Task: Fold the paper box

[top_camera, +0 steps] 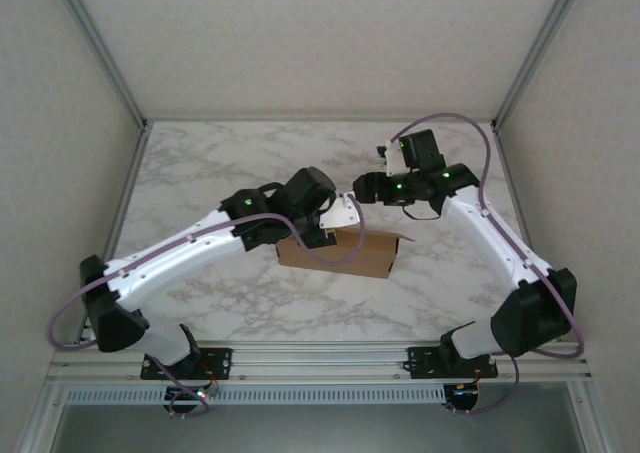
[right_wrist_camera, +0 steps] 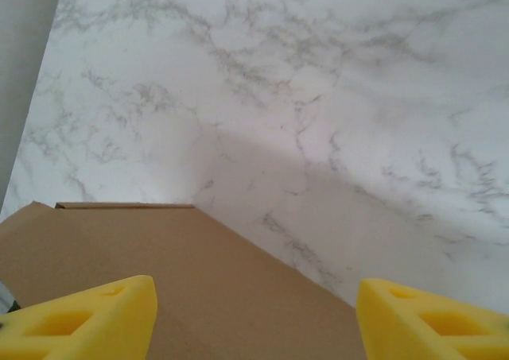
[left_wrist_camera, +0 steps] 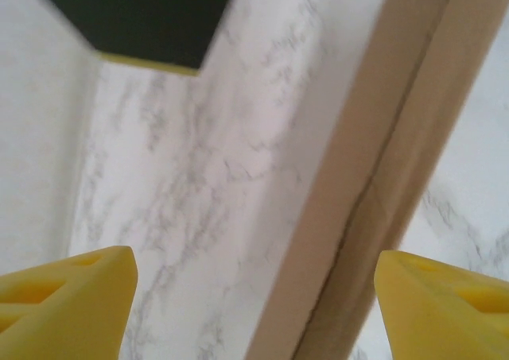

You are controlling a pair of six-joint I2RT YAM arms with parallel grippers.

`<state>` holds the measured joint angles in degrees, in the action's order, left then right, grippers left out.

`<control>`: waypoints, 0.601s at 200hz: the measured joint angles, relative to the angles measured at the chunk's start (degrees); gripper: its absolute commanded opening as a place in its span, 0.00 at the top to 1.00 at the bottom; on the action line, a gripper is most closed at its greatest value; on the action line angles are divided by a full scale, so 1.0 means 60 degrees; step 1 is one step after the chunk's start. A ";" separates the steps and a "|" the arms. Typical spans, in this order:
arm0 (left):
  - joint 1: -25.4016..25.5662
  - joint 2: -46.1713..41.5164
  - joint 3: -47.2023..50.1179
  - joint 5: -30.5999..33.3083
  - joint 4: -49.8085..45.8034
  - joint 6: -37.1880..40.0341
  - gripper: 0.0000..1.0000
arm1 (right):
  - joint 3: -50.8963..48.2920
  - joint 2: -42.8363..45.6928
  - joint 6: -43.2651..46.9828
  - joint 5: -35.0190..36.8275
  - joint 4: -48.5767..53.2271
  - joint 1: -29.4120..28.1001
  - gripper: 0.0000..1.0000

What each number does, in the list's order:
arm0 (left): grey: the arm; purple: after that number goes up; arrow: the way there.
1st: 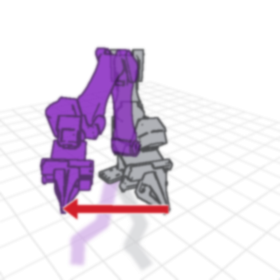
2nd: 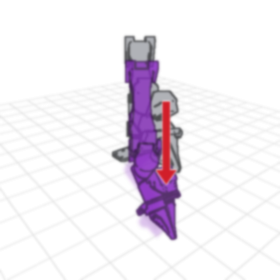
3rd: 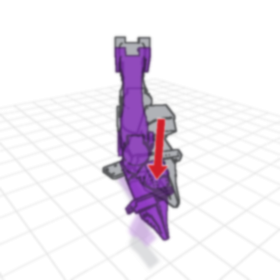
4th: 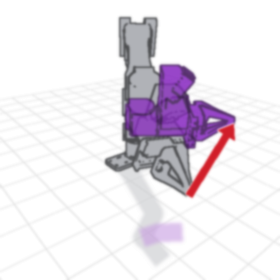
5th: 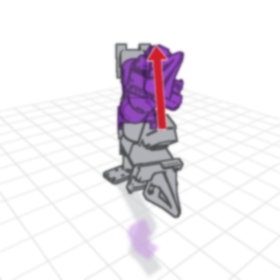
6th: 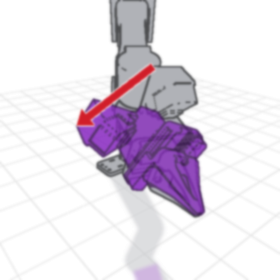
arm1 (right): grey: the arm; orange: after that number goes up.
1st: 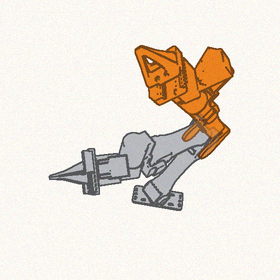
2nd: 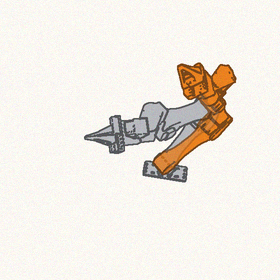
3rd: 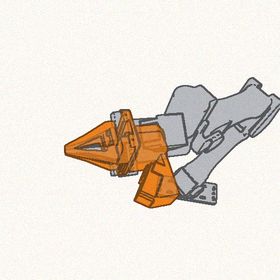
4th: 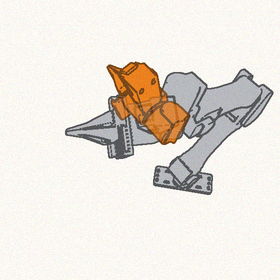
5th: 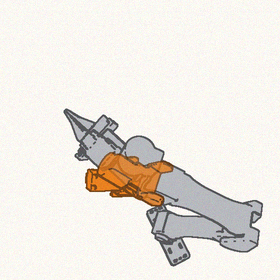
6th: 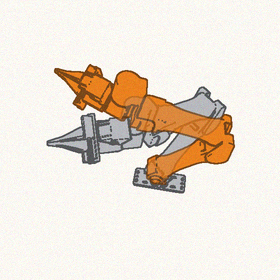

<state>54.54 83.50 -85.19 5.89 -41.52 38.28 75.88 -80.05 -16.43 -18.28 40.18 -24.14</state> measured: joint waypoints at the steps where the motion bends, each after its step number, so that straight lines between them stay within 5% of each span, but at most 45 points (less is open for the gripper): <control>1: 0.0000 -0.0044 0.0022 0.0007 0.0036 -0.0011 0.23 | 0.0000 0.0062 0.0025 0.0047 0.0011 0.0000 0.35; 62: 0.0007 -0.4153 0.3461 0.1144 0.2805 -0.1333 0.25 | -0.1821 0.4408 0.2801 0.1126 -0.0572 -0.0084 0.33; 120: -0.0073 -0.5278 0.5005 0.2805 0.2969 -0.2543 0.25 | -0.2499 0.6397 0.7093 0.1803 0.0936 -0.0397 0.38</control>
<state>54.11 51.83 -55.16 22.72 -23.70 23.03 60.88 -41.67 26.13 -7.46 45.80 -26.52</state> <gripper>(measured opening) 0.751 0.629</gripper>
